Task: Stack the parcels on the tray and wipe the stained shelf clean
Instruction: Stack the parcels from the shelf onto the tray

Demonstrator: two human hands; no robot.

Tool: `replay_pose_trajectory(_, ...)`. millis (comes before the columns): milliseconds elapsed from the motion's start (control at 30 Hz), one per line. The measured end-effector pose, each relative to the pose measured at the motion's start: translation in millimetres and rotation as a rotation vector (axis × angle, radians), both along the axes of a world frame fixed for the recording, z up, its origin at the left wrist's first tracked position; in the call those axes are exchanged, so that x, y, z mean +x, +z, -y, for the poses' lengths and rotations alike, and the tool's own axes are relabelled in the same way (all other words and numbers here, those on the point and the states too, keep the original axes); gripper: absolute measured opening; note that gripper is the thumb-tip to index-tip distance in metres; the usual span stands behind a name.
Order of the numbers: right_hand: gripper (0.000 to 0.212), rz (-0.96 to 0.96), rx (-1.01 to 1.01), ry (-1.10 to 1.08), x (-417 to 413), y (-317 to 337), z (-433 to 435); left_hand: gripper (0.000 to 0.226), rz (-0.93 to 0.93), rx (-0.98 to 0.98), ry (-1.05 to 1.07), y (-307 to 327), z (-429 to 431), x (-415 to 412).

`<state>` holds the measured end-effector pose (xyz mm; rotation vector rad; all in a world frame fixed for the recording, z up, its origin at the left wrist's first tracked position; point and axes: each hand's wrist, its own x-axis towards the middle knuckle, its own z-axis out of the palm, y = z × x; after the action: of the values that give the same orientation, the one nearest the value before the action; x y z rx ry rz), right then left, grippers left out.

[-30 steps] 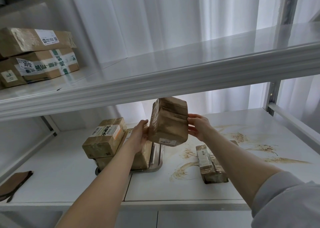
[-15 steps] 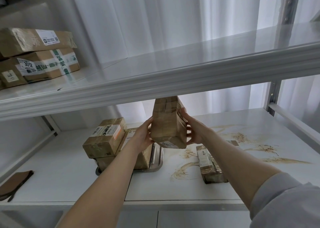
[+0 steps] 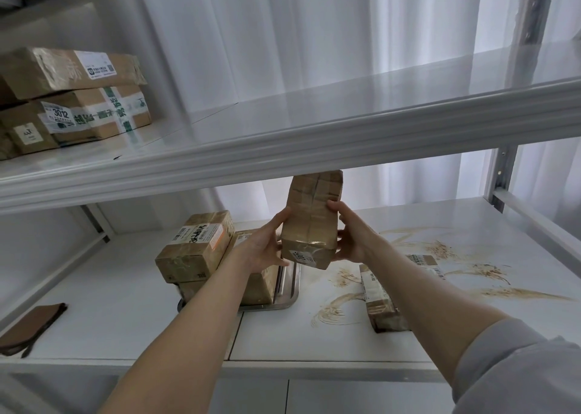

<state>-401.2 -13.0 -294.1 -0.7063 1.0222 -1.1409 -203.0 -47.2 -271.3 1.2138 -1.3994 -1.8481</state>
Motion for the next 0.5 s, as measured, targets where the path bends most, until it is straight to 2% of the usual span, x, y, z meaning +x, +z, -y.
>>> replay_pose_trajectory(67,0.048,0.031,-0.002,-0.004,0.4,-0.9,1.6,0.090,0.009,-0.006,-0.016,2.1,-0.7,0.9)
replay_pose_trajectory(167,0.067,0.060,-0.002,-0.045,1.5,-2.9,5.9,0.059,0.063,-0.076,0.053,7.2,-5.1,-2.7)
replay_pose_trajectory(233,0.064,-0.007,-0.013,-0.107,4.6,1.2,6.9,0.046,0.106,-0.156,0.111,11.6,-8.9,-7.3)
replay_pose_trajectory(267,0.065,-0.079,-0.005,-0.162,6.1,2.0,9.7,0.046,0.125,-0.198,0.138,13.5,-9.7,-9.0)
replay_pose_trajectory(367,0.087,-0.347,-0.017,-0.372,11.1,2.3,18.1,0.044,0.199,-0.336,0.251,19.6,-10.0,-13.7)
replay_pose_trajectory(400,0.086,-0.396,-0.034,-0.441,13.2,3.6,18.0,0.044,0.242,-0.395,0.290,21.6,-9.7,-14.6)
replay_pose_trajectory(433,0.083,-0.415,-0.052,-0.492,14.9,5.7,16.9,0.051,0.302,-0.446,0.316,23.0,-8.2,-15.6)
replay_pose_trajectory(500,0.079,-0.403,-0.092,-0.504,18.9,9.8,16.0,0.083,0.491,-0.540,0.340,25.1,-3.3,-17.0)
